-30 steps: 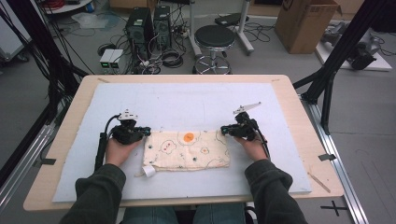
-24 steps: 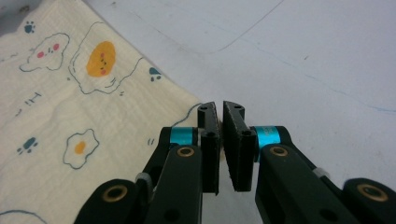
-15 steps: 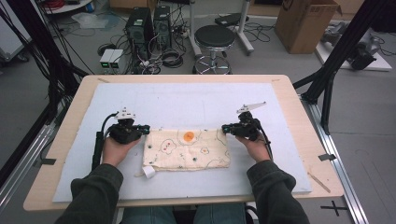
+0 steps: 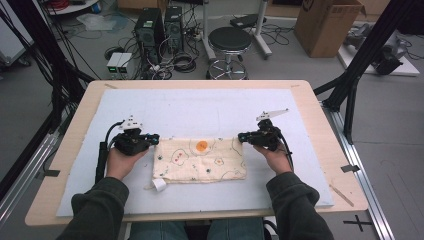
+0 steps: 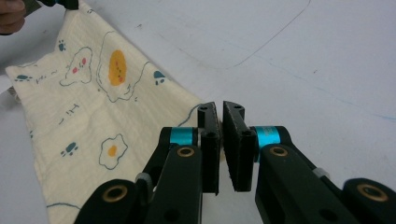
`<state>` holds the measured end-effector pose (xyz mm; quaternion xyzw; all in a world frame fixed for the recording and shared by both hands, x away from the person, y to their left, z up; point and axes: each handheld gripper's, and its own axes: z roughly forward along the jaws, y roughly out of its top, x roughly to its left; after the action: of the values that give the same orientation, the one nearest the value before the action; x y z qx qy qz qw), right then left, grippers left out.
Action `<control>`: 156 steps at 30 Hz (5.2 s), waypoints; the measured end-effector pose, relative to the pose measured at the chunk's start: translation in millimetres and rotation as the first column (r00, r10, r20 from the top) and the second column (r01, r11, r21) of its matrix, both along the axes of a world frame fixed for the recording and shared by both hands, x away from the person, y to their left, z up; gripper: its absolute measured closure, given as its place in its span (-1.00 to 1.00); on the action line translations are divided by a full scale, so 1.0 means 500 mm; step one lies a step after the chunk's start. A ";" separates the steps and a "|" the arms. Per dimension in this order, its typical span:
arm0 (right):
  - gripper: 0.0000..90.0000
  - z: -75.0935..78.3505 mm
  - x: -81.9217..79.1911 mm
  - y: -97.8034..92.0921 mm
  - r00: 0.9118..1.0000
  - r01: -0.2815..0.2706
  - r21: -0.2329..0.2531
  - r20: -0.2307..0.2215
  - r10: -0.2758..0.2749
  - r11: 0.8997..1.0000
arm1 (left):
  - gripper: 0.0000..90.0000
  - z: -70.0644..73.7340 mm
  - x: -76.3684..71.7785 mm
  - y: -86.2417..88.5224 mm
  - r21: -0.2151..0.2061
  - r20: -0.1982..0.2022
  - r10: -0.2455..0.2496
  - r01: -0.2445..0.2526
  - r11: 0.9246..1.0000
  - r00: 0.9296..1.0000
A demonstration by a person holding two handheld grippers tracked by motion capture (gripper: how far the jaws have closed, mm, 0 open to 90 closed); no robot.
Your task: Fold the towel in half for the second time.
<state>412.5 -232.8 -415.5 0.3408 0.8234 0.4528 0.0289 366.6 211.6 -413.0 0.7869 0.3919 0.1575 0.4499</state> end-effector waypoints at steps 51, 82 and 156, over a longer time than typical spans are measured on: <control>0.89 0.015 -0.081 -0.013 0.996 -0.074 0.027 0.042 0.073 0.997 | 0.90 0.013 -0.103 -0.005 0.054 0.104 -0.109 0.103 0.993 0.989; 0.89 -0.017 -0.162 -0.021 0.993 -0.116 0.028 0.027 0.115 0.993 | 0.89 -0.018 -0.165 -0.011 0.095 0.084 -0.201 0.193 0.977 0.976; 0.79 -0.016 -0.153 0.121 0.954 -0.298 -0.059 0.010 0.299 0.953 | 0.86 -0.025 -0.151 -0.113 0.121 0.020 -0.293 0.288 0.950 0.956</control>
<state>335.9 -172.4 -423.5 0.2072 0.8776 0.4318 -0.0224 291.0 155.2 -425.2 0.8579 0.2532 0.1273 0.4287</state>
